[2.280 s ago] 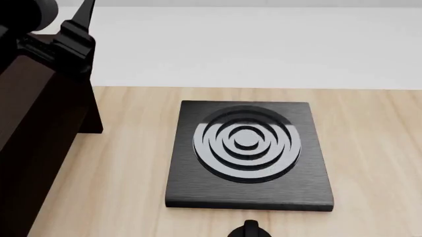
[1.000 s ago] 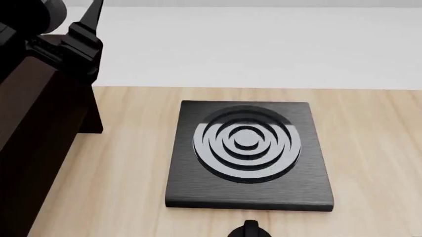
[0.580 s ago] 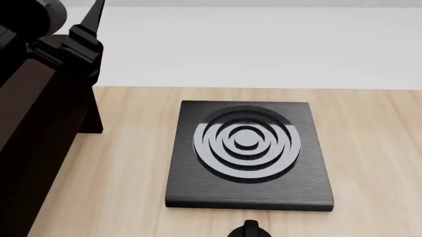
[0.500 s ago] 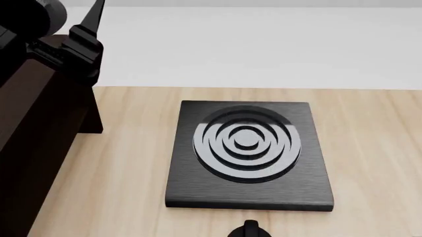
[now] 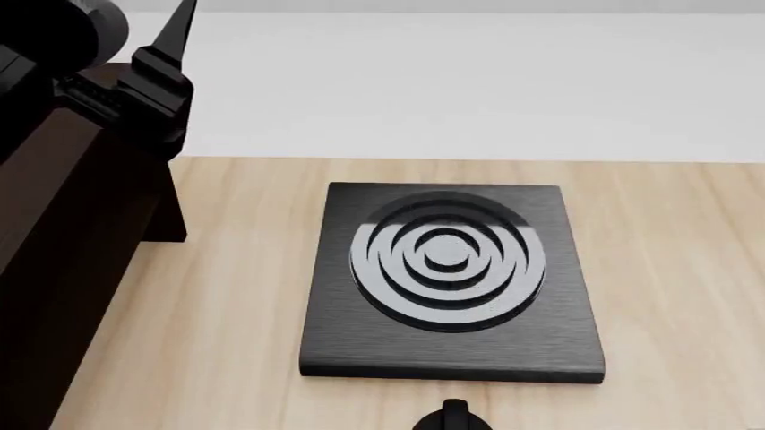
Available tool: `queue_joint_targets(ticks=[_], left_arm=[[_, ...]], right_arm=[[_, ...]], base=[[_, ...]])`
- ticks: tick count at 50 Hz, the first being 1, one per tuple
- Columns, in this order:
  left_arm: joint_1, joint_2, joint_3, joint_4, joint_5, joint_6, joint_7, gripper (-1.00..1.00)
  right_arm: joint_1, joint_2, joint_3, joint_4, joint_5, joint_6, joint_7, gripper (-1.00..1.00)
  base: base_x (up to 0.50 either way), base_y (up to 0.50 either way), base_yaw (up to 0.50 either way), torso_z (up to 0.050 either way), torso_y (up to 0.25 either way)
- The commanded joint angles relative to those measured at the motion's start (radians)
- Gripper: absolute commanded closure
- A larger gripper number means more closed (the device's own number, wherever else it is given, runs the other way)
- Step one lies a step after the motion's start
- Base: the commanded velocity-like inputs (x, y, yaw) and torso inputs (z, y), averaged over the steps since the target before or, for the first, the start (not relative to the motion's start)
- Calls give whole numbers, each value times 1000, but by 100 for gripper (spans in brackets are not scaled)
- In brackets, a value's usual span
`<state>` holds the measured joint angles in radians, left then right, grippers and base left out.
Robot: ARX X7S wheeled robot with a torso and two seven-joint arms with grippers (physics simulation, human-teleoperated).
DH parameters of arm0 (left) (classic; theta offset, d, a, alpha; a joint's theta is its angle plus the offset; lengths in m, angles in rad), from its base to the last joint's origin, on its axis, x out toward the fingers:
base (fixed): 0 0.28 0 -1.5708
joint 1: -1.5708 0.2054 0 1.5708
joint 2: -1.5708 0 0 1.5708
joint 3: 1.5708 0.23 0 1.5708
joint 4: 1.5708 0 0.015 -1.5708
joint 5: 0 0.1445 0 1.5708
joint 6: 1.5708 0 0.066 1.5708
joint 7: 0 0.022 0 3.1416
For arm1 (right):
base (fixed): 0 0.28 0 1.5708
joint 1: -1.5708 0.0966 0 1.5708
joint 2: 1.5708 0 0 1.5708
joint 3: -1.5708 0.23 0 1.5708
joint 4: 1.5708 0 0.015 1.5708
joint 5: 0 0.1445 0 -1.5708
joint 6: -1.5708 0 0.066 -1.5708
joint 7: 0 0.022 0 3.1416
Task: Put the frying pan under the cabinet shelf.
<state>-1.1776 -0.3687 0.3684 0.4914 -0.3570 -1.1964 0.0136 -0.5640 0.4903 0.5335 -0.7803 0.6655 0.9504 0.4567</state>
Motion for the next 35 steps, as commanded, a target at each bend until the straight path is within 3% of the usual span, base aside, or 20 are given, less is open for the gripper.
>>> queue_joint_targets(ticks=[1, 35], left_arm=[[1, 0, 4, -6, -2, 6, -1, -100], [-5, 1, 14, 0, -13, 2, -10, -100]], right_arm=[[-1, 1, -25, 24, -15, -7, -5, -100], [60, -8, -139, 201, -59, -72, -58, -100]], base=[[0, 0, 0, 0, 0], [0, 0, 0, 0, 0]])
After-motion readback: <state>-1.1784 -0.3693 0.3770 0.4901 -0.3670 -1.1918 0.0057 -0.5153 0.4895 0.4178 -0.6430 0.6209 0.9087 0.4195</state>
